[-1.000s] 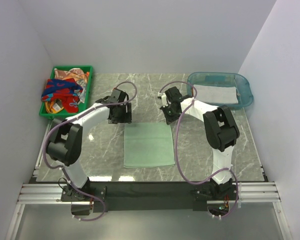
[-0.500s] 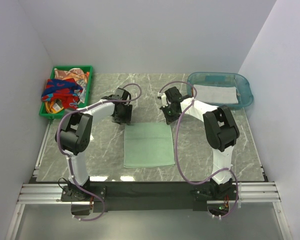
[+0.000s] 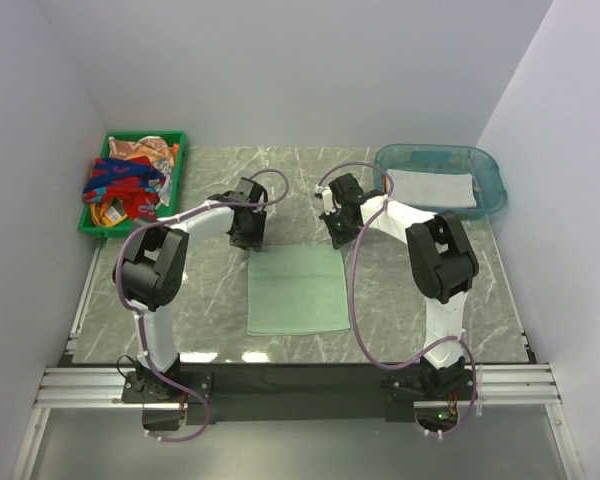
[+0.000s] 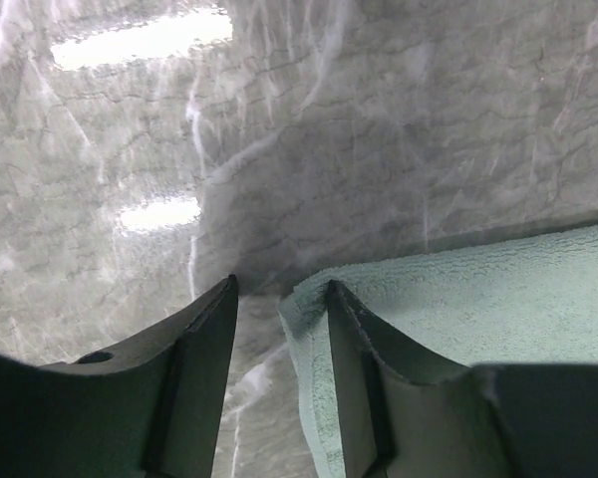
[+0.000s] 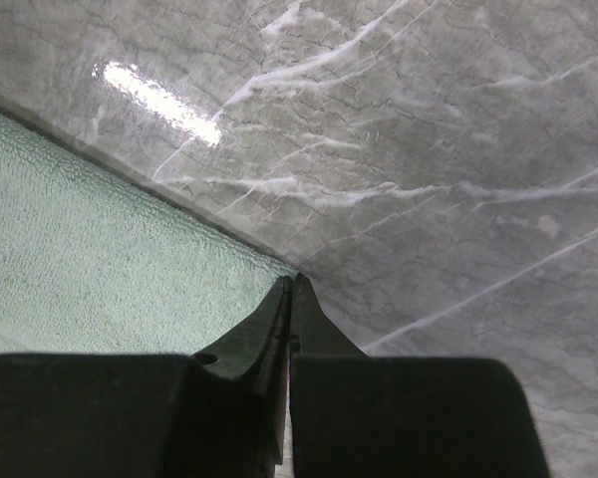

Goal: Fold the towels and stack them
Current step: Fold the towel

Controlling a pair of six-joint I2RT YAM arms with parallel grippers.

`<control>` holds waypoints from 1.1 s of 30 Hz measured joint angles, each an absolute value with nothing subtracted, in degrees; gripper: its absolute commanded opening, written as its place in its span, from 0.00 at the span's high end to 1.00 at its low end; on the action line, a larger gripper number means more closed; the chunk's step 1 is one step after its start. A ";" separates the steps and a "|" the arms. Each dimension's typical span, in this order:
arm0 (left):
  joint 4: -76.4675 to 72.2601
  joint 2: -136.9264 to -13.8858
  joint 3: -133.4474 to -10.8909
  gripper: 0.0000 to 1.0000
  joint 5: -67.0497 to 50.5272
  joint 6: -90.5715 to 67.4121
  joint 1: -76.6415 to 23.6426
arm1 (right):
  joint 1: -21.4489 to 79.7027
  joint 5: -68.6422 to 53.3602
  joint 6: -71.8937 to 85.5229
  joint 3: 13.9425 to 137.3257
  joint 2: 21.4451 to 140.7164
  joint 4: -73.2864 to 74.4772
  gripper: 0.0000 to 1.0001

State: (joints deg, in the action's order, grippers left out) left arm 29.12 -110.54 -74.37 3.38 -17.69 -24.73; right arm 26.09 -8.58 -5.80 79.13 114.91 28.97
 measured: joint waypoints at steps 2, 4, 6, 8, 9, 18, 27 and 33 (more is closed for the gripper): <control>29.12 -110.80 -74.43 0.60 4.34 -17.69 -25.32 | 26.11 -8.49 -5.78 79.13 114.91 28.95 1.00; 29.26 -111.18 -74.78 0.63 4.99 -17.85 -25.89 | 26.13 -8.43 -5.76 79.13 114.91 28.95 1.00; 29.56 -111.55 -75.29 0.67 5.23 -17.93 -26.26 | 26.13 -8.40 -5.67 79.13 114.89 28.95 1.00; 29.85 -111.87 -75.68 0.71 5.26 -18.17 -26.41 | 26.13 -8.40 -5.63 79.13 114.91 28.93 1.00; 29.93 -112.03 -75.92 0.77 5.21 -18.31 -26.48 | 26.13 -8.40 -5.61 79.13 114.89 28.93 1.00; 30.55 -112.95 -77.17 0.99 4.40 -18.72 -26.70 | 26.13 -8.32 -5.39 79.13 114.89 28.88 1.00; 30.89 -113.54 -78.61 0.99 3.90 -18.00 -24.91 | 26.74 -6.24 -5.21 79.83 114.89 29.12 1.00; 29.02 -115.66 -81.52 0.99 4.99 -16.53 -22.52 | 27.18 -3.97 -5.89 83.09 116.25 27.92 1.00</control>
State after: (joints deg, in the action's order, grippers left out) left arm 29.02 -115.66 -81.52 4.99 -16.53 -22.52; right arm 27.18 -3.97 -5.89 83.09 116.25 27.92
